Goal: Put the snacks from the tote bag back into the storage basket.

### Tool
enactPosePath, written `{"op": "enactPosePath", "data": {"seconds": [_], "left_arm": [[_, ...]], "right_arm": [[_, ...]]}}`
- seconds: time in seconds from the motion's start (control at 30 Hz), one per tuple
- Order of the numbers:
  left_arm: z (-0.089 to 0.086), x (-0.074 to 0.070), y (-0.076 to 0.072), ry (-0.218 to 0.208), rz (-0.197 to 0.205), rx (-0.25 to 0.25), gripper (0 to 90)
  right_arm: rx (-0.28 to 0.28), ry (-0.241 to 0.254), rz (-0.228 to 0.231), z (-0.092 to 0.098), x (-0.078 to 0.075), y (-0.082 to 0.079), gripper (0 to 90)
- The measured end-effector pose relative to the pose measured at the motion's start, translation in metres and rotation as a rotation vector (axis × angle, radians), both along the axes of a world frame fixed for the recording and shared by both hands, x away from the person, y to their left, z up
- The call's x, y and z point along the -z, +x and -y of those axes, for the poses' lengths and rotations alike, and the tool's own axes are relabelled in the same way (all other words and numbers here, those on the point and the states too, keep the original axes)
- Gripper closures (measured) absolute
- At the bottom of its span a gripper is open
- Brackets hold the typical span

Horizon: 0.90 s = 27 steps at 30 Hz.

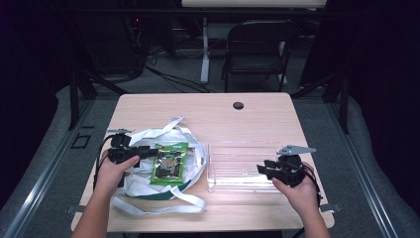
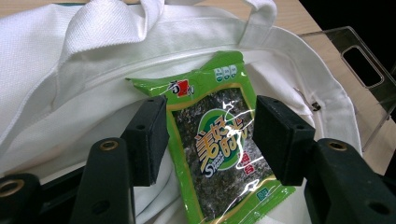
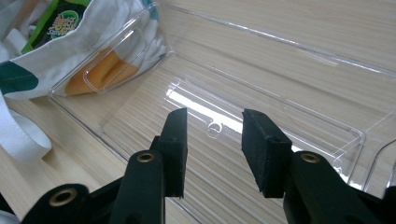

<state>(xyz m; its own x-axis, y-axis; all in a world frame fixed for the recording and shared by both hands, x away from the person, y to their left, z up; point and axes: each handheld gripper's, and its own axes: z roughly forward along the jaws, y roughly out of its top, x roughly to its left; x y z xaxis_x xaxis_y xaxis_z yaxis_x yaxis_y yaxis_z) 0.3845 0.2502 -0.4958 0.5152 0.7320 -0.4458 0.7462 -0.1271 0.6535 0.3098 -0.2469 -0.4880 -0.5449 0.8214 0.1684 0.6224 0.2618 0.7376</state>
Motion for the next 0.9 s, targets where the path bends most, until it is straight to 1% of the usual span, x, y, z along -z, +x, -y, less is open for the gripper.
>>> {"op": "enactPosePath", "data": {"seconds": [0.1,0.17,0.23,0.27,0.3,0.4,0.47,0.5,0.57,0.63,0.7,0.73,0.8,0.83,0.9], "left_arm": [[-0.0014,0.0012,0.0001,-0.003,-0.01,-0.007,43.0],[-0.0018,0.0017,0.0011,-0.003,-0.018,-0.004,41.0],[-0.0013,0.0024,0.003,-0.015,-0.033,0.005,39.9],[-0.0008,0.0023,0.0038,-0.021,-0.039,0.008,39.7],[-0.0005,0.0023,0.0047,-0.024,-0.04,0.01,39.6],[0.0002,0.0026,0.007,-0.022,-0.043,0.01,39.5],[-0.0002,0.003,0.0075,-0.021,-0.045,0.009,39.4],[-0.0005,0.0032,0.0074,-0.02,-0.046,0.009,39.4],[-0.002,0.0034,0.0081,-0.025,-0.051,0.008,39.4],[-0.003,0.0041,0.009,-0.026,-0.053,0.003,39.3],[-0.0038,0.0048,0.009,-0.026,-0.059,-0.005,39.3],[-0.0045,0.0052,0.0089,-0.025,-0.057,-0.005,39.3],[-0.0047,0.0062,0.0083,-0.023,-0.066,-0.007,39.3],[-0.0047,0.0066,0.008,-0.021,-0.068,-0.006,39.3],[-0.0047,0.007,0.0076,-0.021,-0.07,-0.001,39.2]], "right_arm": [[0.004,-0.013,-0.003,-0.0013,0.0009,0.0007,59.7],[0.0,-0.008,-0.013,-0.0023,0.0017,0.0008,58.0],[-0.005,-0.031,-0.021,-0.0027,0.0023,-0.0002,56.9],[-0.004,-0.032,-0.02,-0.0031,0.0033,-0.0008,56.4],[-0.005,-0.035,-0.029,-0.0026,0.0036,-0.0018,55.8],[-0.004,-0.037,-0.034,-0.001,0.0038,-0.004,54.9],[0.009,-0.019,-0.04,-0.001,0.003,-0.0052,54.7],[0.011,-0.021,-0.044,-0.0009,0.0019,-0.0057,54.7],[0.003,-0.023,-0.031,-0.0011,0.0017,-0.0054,54.9],[0.004,-0.025,-0.029,-0.0015,0.0019,-0.0052,54.5],[0.0,-0.037,-0.031,-0.0008,0.0033,-0.0044,54.5],[0.003,-0.036,-0.037,-0.0008,0.0038,-0.0044,54.5],[0.005,-0.038,-0.044,0.0002,0.005,-0.0036,54.3],[0.011,-0.024,-0.035,0.0006,0.005,-0.0031,54.3],[0.008,-0.021,-0.037,0.0003,0.0037,-0.0029,54.3]]}}
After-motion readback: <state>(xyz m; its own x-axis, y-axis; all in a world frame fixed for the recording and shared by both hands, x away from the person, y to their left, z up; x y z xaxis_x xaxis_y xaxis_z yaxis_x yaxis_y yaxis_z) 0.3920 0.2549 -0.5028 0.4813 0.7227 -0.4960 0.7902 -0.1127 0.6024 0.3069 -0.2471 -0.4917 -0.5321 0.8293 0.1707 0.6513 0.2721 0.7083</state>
